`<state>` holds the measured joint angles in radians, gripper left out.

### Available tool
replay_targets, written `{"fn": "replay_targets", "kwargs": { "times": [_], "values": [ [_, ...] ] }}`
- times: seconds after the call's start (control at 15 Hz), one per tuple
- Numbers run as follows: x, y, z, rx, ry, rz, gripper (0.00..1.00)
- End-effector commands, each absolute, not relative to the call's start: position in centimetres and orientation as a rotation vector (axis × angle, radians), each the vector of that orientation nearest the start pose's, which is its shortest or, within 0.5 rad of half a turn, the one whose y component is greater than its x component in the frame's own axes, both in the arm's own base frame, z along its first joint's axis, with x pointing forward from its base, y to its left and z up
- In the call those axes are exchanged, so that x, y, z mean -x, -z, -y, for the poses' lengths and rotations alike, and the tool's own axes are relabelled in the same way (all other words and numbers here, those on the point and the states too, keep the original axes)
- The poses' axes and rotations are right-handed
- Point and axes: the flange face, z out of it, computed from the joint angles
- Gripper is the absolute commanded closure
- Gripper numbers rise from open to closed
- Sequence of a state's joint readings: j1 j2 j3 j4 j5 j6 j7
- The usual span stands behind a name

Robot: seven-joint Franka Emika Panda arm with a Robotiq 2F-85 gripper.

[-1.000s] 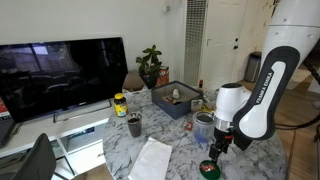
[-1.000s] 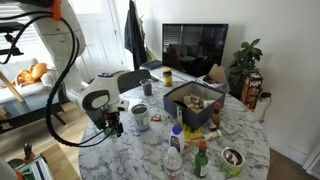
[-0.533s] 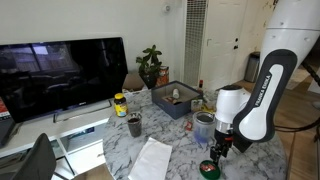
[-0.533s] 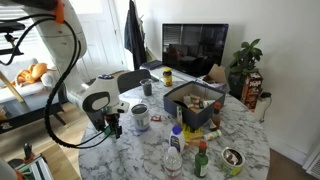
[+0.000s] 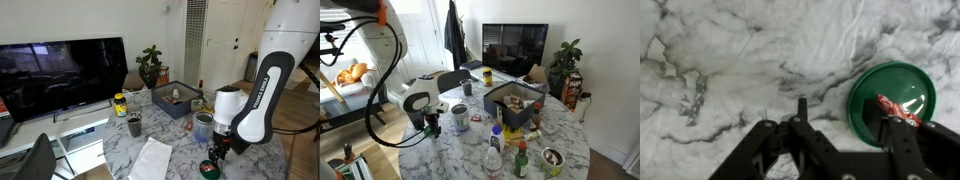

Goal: Put the tomato ketchup on the green lid, lift the green lid and put the ketchup in the grey cup

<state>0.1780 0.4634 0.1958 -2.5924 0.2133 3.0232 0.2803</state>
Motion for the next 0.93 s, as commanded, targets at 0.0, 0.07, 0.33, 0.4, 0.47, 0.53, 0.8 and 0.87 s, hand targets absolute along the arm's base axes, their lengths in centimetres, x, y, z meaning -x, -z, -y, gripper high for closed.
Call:
{"fn": "replay_targets", "kwargs": {
  "times": [0.0, 0.07, 0.33, 0.4, 0.47, 0.53, 0.8, 0.87],
  "values": [
    [-39.00, -8.72, -15.48, 3.041, -0.102, -0.255, 0.50],
    [-39.06, -8.63, -15.56, 3.040, -0.105, -0.262, 0.53],
    [-39.27, -8.35, -15.75, 3.037, -0.112, -0.281, 0.62],
    [-39.35, -8.41, -15.69, 3.036, -0.110, -0.287, 0.72],
    [-39.37, -8.43, -15.71, 3.036, -0.110, -0.291, 0.69],
    [-39.37, -8.42, -15.68, 3.036, -0.111, -0.294, 0.71],
    [-39.46, -8.40, -15.61, 3.036, -0.113, -0.308, 0.83],
    [-39.44, -8.37, -15.62, 3.035, -0.114, -0.309, 0.83]
  ]
}}
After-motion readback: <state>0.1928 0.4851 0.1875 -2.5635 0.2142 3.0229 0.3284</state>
